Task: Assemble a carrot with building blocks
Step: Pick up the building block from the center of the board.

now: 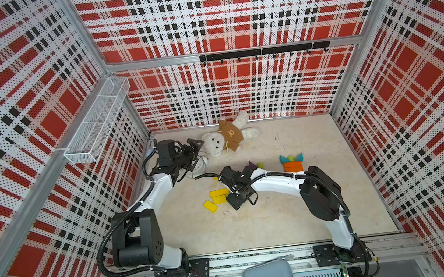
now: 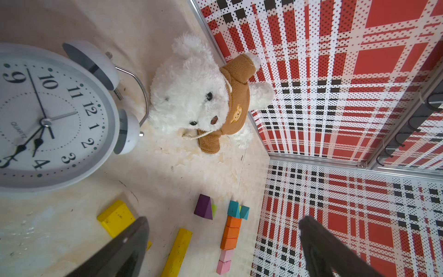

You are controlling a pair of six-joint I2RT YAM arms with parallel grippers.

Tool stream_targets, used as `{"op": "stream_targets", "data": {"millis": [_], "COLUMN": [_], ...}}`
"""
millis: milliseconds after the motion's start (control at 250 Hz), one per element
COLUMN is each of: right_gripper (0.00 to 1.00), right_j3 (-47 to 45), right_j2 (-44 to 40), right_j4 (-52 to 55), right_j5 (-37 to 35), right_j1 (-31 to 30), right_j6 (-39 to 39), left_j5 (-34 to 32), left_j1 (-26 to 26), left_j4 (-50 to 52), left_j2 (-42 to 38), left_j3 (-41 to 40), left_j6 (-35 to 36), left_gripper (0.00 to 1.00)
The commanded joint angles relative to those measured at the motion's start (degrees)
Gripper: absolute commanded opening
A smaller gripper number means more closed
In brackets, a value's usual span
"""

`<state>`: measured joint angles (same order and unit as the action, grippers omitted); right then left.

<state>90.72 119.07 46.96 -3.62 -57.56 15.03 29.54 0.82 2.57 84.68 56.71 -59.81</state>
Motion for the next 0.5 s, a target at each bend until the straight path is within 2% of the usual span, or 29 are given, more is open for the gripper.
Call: {"op": "stream_targets", "data": {"millis": [0,216,496], "right_gripper": [0.68,0.61,0.57], "right_j3": [2.08,2.50,1.94], "right_j2": [1.95,2.66,3.67], "right_j4": [0.33,0.73,-0.06], "right_j5": [-1.28,-2.17,-1.23], "right_j1": [-0.04,0.04,0.06], "right_j6": [1.03,2.09,2.92], "left_j5": [0.17,0.48,0.56], "left_j1": [0.36,0.49,0.71], "left_j4": [0.07,0.07,0.08], "left_j2": [-0.28,-0.08,0.09], "left_j3": [-0.15,-0.17,-0.19], "left_j6": [-0.44,-0.57,-0.71], "left_gripper": [0.99,1.00,0.99]}}
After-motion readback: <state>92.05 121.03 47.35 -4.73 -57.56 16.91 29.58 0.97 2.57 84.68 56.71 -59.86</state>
